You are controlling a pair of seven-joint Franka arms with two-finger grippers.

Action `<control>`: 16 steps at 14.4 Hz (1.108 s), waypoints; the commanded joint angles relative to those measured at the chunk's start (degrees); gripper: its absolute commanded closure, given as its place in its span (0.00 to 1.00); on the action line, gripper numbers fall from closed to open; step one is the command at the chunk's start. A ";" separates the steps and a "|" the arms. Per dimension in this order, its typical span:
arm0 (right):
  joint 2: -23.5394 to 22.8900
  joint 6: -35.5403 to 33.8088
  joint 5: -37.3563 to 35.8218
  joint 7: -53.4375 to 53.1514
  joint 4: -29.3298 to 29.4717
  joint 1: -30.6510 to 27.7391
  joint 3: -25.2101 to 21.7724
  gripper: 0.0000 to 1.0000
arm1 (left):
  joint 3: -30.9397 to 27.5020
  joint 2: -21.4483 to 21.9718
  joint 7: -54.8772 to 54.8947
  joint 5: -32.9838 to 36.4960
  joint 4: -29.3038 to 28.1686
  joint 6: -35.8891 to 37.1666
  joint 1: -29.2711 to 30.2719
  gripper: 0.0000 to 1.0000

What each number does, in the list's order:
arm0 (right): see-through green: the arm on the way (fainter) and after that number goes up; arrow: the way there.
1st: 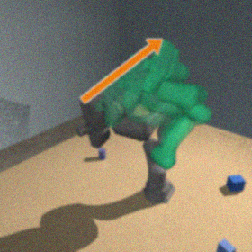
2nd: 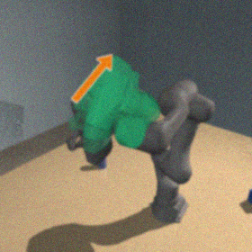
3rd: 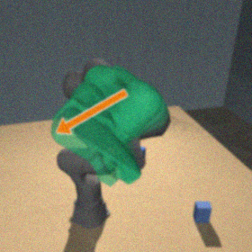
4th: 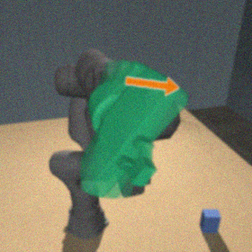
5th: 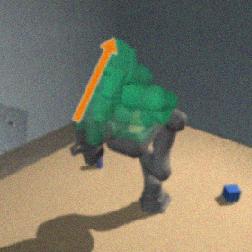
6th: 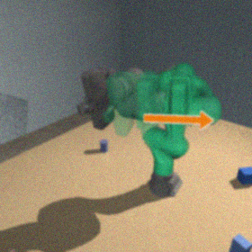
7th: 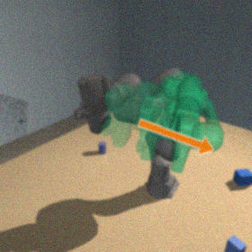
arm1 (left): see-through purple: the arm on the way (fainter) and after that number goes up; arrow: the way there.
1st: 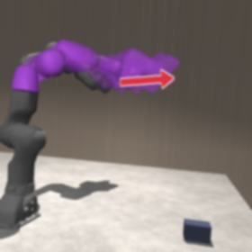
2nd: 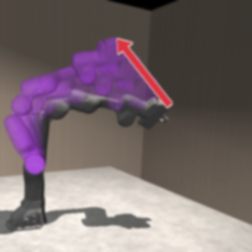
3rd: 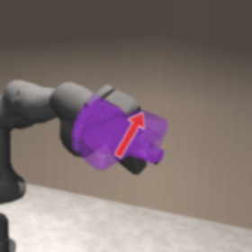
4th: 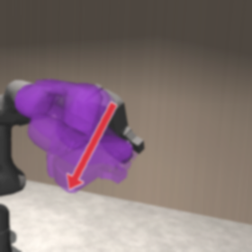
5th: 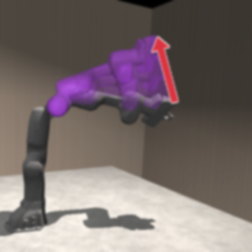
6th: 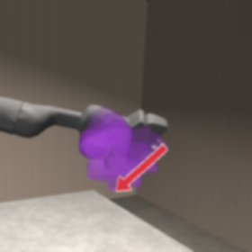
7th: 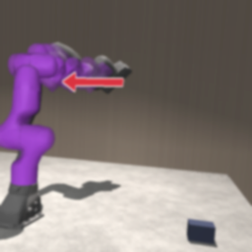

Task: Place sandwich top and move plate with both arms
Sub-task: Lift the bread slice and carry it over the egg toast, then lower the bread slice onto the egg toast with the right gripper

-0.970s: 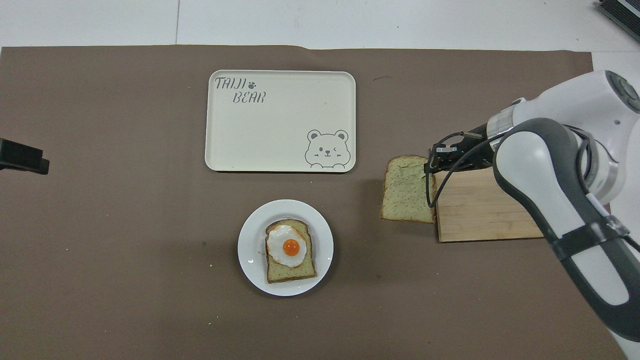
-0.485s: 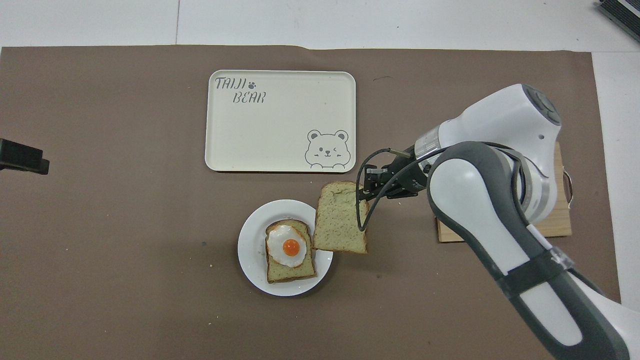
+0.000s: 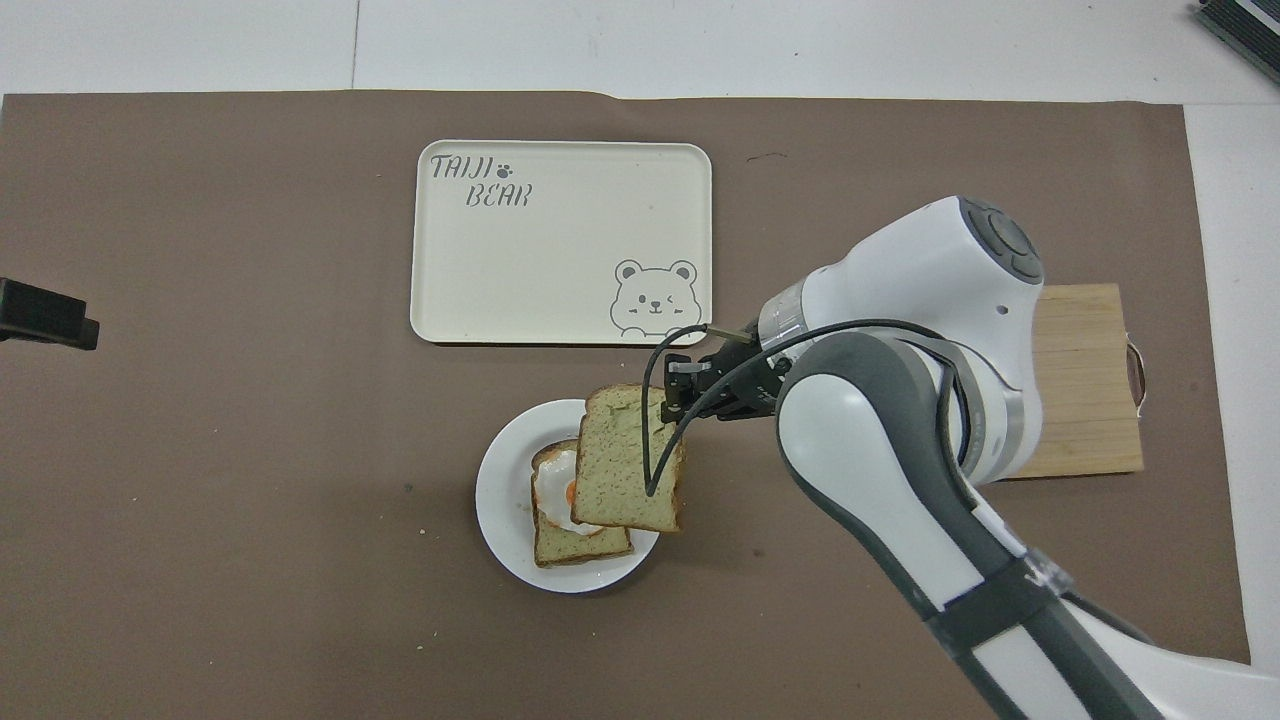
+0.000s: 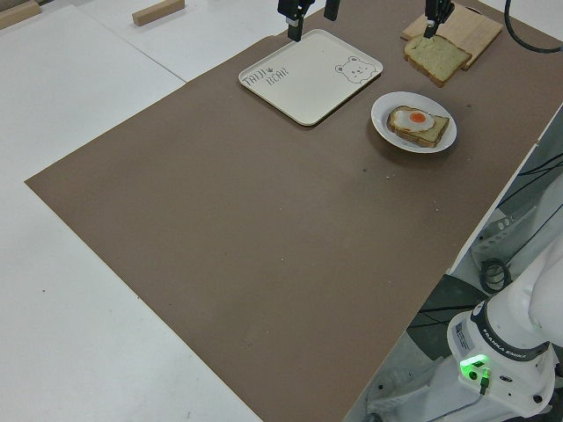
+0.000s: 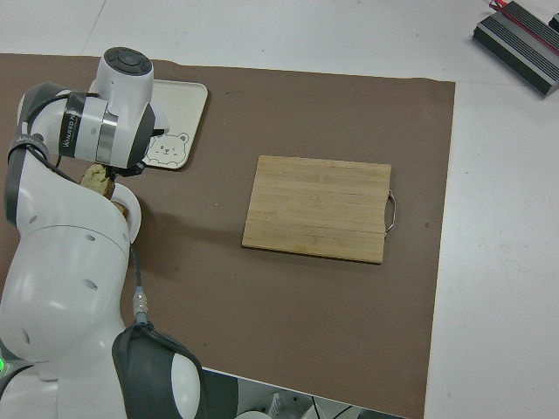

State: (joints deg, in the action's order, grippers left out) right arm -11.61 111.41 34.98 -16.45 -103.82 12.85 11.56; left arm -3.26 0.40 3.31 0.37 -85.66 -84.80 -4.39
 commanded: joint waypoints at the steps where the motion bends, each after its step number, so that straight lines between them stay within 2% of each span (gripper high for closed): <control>1: 2.20 2.75 1.67 1.06 -2.53 1.30 0.04 1.00 | -0.26 0.39 -0.50 -0.81 -0.12 0.69 -0.10 0.00; 4: 1.07 3.54 1.76 5.54 -2.62 3.31 0.04 1.00 | -0.34 1.35 -0.15 -0.90 -1.70 0.25 -0.10 0.00; 8: 0.18 8.89 1.76 7.57 -5.25 5.52 0.04 1.00 | -0.34 1.71 1.09 -2.30 -2.40 0.16 -0.10 0.00; 16: -3.68 14.18 1.76 11.35 -7.10 7.71 0.13 1.00 | -0.34 2.59 1.87 -2.57 -3.55 0.34 -0.10 0.00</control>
State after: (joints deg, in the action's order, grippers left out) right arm -14.98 124.11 34.98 -7.19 -110.03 20.17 11.61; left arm -3.26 1.04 3.86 -1.50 -86.94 -84.70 -4.38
